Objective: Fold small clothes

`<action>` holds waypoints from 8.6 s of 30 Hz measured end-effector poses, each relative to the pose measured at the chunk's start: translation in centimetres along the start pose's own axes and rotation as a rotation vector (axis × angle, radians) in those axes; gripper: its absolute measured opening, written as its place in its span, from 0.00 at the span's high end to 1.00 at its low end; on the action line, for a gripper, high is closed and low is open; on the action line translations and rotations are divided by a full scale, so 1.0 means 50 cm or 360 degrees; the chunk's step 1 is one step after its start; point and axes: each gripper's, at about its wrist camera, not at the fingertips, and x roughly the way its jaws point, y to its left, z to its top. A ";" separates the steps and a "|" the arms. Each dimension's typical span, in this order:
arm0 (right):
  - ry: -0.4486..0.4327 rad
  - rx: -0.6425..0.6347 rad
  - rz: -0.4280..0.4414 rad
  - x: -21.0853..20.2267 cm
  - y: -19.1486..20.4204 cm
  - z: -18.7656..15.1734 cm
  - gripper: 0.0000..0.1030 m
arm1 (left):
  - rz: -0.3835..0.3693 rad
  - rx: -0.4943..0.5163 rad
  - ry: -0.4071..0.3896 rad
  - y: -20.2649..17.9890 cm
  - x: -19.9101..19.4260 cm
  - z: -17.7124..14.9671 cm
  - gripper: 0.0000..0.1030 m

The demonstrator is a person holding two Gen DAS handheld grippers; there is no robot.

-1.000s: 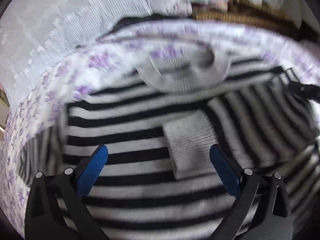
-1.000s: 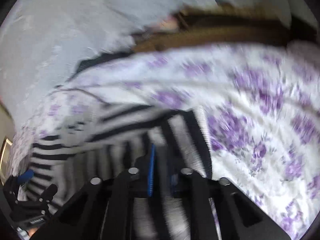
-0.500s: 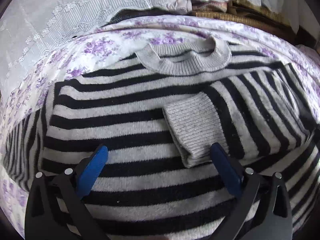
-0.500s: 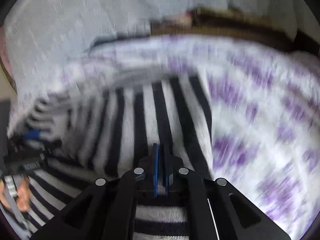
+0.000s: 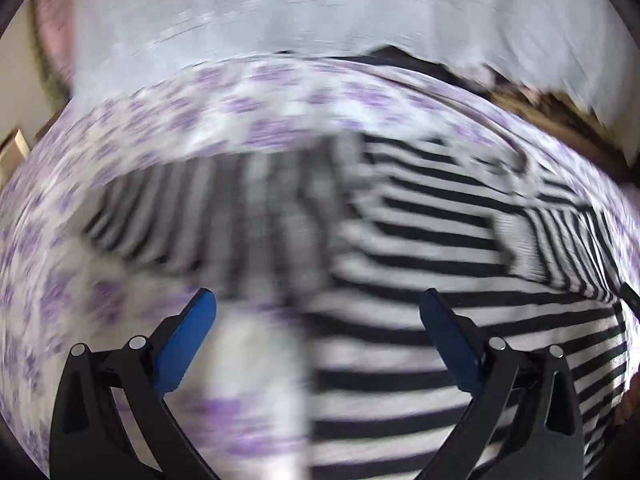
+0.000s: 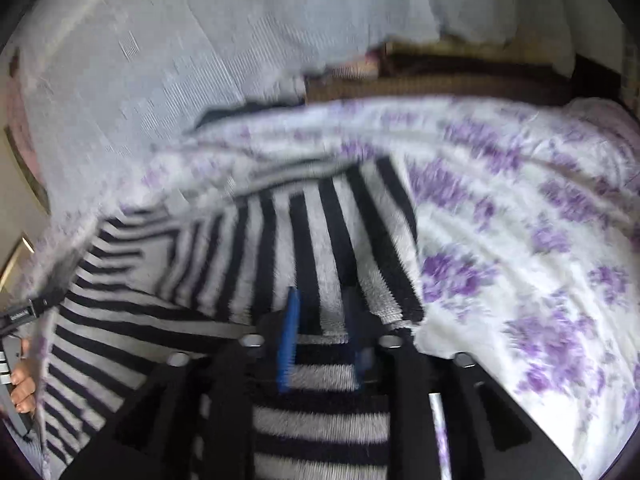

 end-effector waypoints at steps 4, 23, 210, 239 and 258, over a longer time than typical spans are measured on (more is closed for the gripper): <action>-0.0089 0.0074 0.0003 -0.057 -0.014 -0.028 0.59 | 0.0002 -0.0356 0.0107 0.175 0.034 -0.010 0.04; 0.0053 0.0393 0.0197 -0.025 -0.075 -0.094 0.46 | -0.0380 -0.1044 -0.0041 0.399 0.156 0.072 0.50; 0.0100 0.0244 0.0292 -0.266 -0.159 -0.303 0.40 | -0.0746 0.0140 0.0159 0.037 -0.177 -0.321 0.04; 0.0246 0.0193 0.0435 -0.209 -0.128 -0.281 0.57 | -0.0855 0.0318 0.0322 -0.059 -0.132 -0.322 0.18; 0.0308 0.0199 0.0528 -0.215 -0.118 -0.306 0.85 | -0.0885 0.0277 0.0347 -0.022 -0.136 -0.332 0.61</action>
